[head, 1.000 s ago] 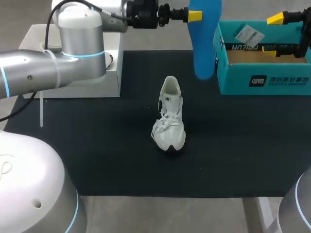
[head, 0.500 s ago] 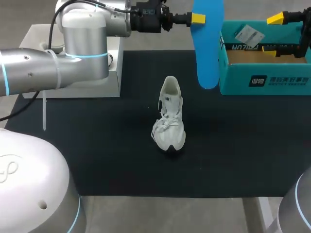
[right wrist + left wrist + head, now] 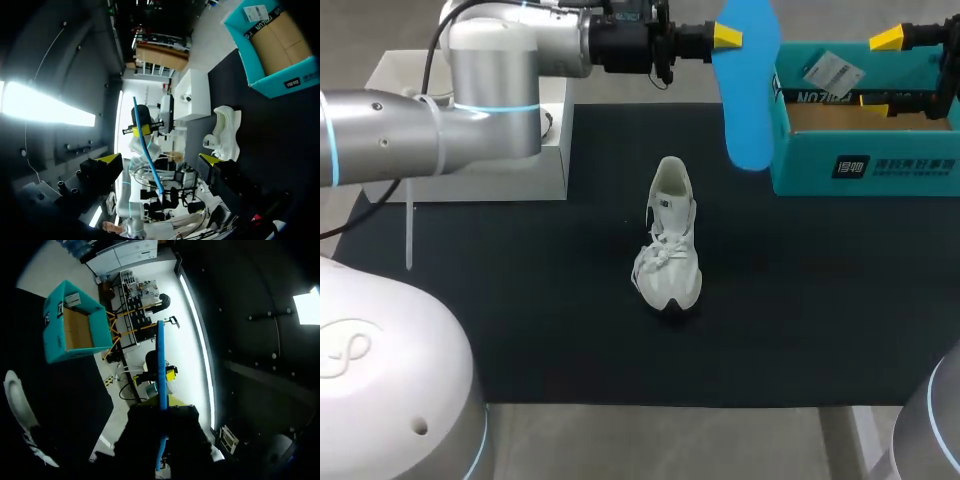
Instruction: Take the shoe out of the shoebox, open the shoe tongue, remove and reinsert the insole, then place the shoe into the shoebox
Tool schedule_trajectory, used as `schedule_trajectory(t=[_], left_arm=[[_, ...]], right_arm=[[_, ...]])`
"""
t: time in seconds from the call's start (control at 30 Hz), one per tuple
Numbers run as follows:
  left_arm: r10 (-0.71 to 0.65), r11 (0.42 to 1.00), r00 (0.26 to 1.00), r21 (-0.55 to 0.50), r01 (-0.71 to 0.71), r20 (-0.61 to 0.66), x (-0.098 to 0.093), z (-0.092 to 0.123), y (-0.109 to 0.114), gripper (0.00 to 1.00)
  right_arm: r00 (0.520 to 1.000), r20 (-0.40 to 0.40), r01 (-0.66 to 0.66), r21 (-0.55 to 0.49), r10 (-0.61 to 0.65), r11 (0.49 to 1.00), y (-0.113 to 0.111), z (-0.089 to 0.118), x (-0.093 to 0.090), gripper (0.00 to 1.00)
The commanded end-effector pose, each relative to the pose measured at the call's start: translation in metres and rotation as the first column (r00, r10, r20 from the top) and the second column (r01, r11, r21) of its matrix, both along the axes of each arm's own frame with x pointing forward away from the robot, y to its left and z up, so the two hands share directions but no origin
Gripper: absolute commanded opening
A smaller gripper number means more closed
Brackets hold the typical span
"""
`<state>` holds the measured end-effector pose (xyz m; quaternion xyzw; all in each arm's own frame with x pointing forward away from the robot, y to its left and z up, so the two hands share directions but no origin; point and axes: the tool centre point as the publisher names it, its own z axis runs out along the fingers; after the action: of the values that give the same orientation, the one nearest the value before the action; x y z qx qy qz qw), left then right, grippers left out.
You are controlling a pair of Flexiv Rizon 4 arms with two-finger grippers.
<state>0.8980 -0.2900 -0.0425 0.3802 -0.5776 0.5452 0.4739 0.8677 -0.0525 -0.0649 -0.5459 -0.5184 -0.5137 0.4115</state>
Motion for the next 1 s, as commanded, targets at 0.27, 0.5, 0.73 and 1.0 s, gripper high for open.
schedule_trajectory(t=[0.27,0.5,0.73,1.0], left_arm=[[0.033,0.999,0.999,-0.020,-0.033,0.020,0.010,-0.028,-0.011,0.00],[0.025,0.999,0.992,-0.022,-0.028,-0.122,0.017,-0.038,-0.019,0.00],[0.019,0.999,0.978,-0.032,-0.027,-0.206,0.022,-0.041,-0.027,0.00],[-0.006,0.999,0.963,-0.038,-0.004,-0.269,0.035,-0.044,-0.028,0.00]], right_arm=[[0.993,-0.097,0.053,-0.208,-0.075,0.977,0.011,0.029,0.005,1.00],[0.976,-0.145,0.090,-0.403,-0.161,0.911,0.023,0.061,0.011,1.00],[0.973,-0.128,0.070,-0.630,-0.192,0.773,0.040,0.091,0.014,1.00],[0.989,-0.084,0.009,-0.779,-0.120,0.627,0.058,0.106,0.010,1.00]])
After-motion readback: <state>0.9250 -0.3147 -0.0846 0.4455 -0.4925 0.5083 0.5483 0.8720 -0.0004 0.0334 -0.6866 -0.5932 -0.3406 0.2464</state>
